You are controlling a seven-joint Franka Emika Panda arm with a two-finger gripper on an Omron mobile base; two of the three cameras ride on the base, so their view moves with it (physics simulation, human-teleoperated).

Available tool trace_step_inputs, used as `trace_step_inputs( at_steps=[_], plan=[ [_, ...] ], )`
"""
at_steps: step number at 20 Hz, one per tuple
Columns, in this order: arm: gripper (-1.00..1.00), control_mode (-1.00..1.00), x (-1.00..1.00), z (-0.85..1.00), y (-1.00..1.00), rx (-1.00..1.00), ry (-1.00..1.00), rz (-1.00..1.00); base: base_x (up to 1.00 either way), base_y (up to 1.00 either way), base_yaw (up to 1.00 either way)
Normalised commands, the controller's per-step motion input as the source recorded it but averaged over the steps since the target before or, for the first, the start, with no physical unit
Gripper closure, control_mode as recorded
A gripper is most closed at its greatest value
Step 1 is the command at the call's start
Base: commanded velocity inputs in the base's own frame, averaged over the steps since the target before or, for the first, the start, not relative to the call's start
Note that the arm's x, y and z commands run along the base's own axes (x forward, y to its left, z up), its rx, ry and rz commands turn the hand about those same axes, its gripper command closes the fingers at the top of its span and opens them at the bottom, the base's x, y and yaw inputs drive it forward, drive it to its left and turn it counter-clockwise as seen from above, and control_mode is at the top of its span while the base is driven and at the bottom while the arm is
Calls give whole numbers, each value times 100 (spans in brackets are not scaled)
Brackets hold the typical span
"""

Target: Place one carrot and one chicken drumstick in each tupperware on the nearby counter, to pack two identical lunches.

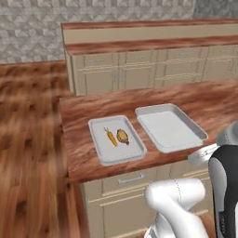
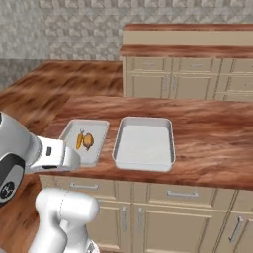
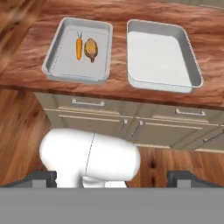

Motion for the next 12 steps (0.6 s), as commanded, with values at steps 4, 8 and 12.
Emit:
trace_step_inputs(
  at_steps=[4, 8, 12],
  plan=[
    [-100, 100, 0, 0, 0, 0, 0, 0, -100, -100, -14],
    [-100, 100, 0, 0, 0, 0, 0, 0, -62, -100, -41],
    [-100, 100, 0, 0, 0, 0, 0, 0, -13, -97, -55]
  ],
)
